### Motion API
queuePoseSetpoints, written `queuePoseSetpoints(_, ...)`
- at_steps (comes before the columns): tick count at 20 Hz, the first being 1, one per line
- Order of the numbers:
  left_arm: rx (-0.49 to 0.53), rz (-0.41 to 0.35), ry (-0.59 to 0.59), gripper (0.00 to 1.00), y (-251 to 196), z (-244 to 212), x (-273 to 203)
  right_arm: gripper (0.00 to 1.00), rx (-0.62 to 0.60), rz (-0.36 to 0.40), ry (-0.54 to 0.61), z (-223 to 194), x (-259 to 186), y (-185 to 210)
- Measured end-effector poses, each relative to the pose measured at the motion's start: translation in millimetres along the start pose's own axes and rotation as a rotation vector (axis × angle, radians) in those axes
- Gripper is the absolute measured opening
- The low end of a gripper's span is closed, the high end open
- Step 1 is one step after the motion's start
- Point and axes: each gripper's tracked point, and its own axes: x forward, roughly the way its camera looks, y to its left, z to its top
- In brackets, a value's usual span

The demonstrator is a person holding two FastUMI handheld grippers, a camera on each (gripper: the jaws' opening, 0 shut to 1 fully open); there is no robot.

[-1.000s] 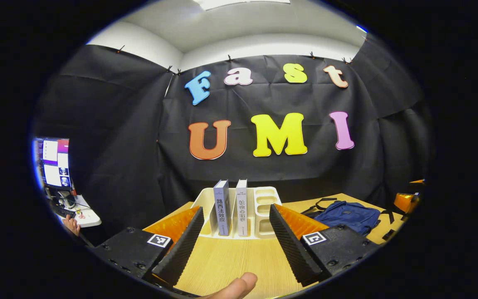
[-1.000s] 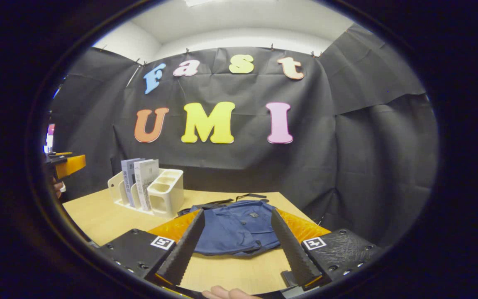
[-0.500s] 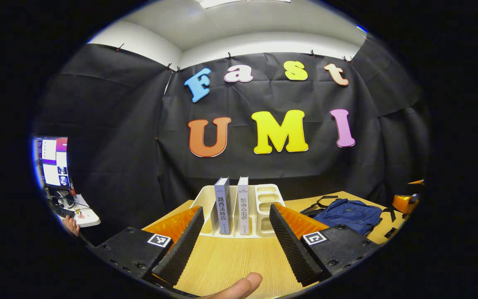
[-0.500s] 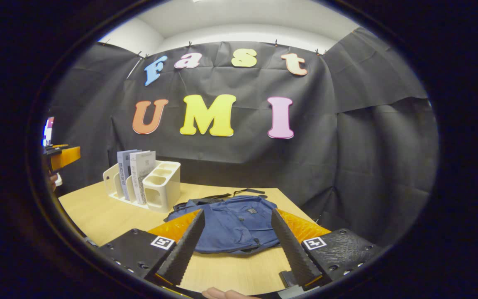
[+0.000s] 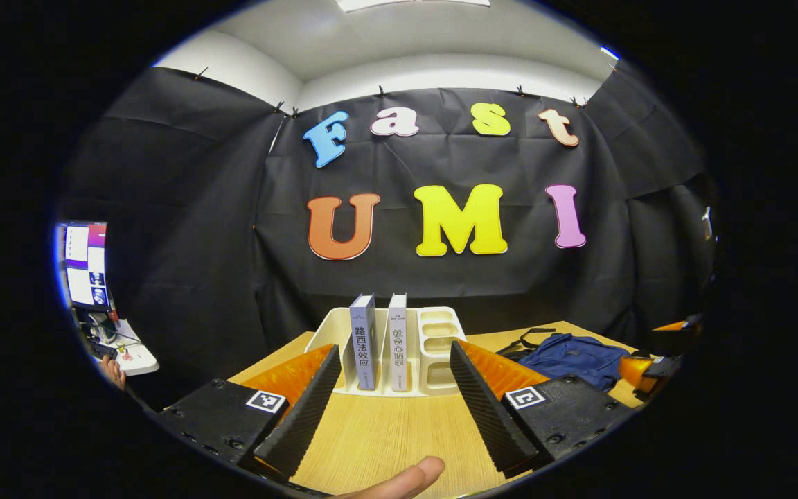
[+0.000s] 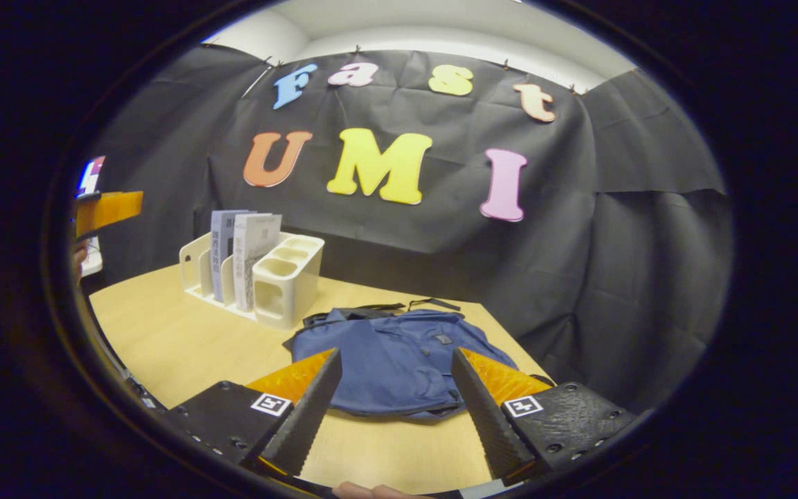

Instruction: Open the schoolbag, grab two books from the bookshelf and put them into the schoolbag.

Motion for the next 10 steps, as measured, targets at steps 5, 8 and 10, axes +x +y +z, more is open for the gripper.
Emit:
queuePoseSetpoints(5,0.012,0.021,-0.002,0.99,8,0,3,0.98,-0.086,0.089,0.084,-26,42,61)
queuePoseSetpoints(8,0.008,0.03,0.005,0.99,13,-4,4,0.98,-0.137,0.126,0.139,-40,67,89)
queuePoseSetpoints(10,0.006,0.036,0.008,0.99,16,-4,6,0.98,-0.191,0.126,0.162,-45,84,105)
